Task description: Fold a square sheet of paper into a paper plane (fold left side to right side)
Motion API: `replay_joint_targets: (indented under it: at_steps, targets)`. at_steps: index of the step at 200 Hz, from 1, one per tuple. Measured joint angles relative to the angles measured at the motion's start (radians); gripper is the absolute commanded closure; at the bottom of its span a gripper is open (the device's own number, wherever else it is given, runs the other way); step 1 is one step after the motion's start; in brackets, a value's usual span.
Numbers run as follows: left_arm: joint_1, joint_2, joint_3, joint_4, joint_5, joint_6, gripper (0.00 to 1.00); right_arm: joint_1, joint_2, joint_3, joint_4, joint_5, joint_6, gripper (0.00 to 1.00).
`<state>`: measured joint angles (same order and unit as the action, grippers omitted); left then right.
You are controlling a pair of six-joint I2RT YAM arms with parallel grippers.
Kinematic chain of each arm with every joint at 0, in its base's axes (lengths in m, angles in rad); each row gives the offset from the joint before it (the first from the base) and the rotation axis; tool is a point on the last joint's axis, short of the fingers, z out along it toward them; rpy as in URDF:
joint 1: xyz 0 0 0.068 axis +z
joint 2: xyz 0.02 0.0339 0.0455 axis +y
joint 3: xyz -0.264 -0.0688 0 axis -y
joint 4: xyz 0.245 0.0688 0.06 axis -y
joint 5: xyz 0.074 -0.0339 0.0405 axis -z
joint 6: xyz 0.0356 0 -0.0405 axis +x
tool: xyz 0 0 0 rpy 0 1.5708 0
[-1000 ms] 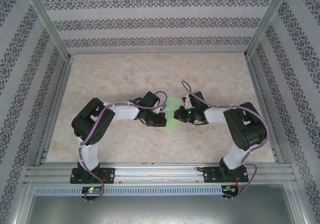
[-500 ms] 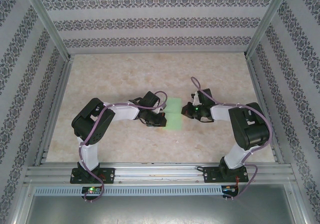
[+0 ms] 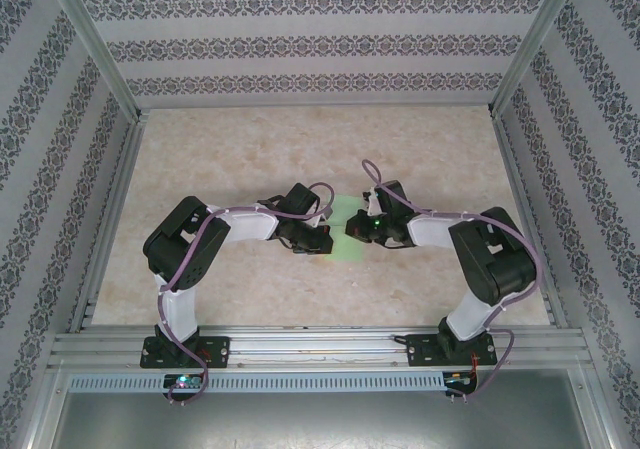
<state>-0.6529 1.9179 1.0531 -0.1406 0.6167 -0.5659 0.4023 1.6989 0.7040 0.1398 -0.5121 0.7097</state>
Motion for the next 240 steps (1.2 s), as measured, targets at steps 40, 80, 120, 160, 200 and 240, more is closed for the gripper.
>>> replay_joint_targets:
  at_steps: [40,80,120,160,200,240]
  targets:
    - [0.0,0.0,0.0,0.0,0.0,-0.003,0.96,0.0,0.027,0.01,0.011,0.0,0.01,1.0]
    - [0.0,0.0,0.0,0.0,0.0,-0.003,0.96,-0.008,0.028,0.009,0.01,-0.001,0.009,1.0]
    - [0.0,0.0,0.0,0.004,0.0,-0.003,0.96,-0.031,0.028,-0.006,0.021,-0.028,0.002,1.0]
    - [0.0,0.0,0.002,0.006,0.0,-0.004,0.94,-0.047,0.028,-0.013,0.029,-0.053,-0.002,1.0]
    - [0.0,0.0,0.021,-0.027,0.006,-0.007,0.93,-0.047,0.029,-0.013,0.03,-0.053,-0.002,1.0]
    - [0.0,-0.011,0.047,-0.033,0.048,-0.011,0.94,-0.047,0.032,-0.013,0.034,-0.058,-0.002,1.0]
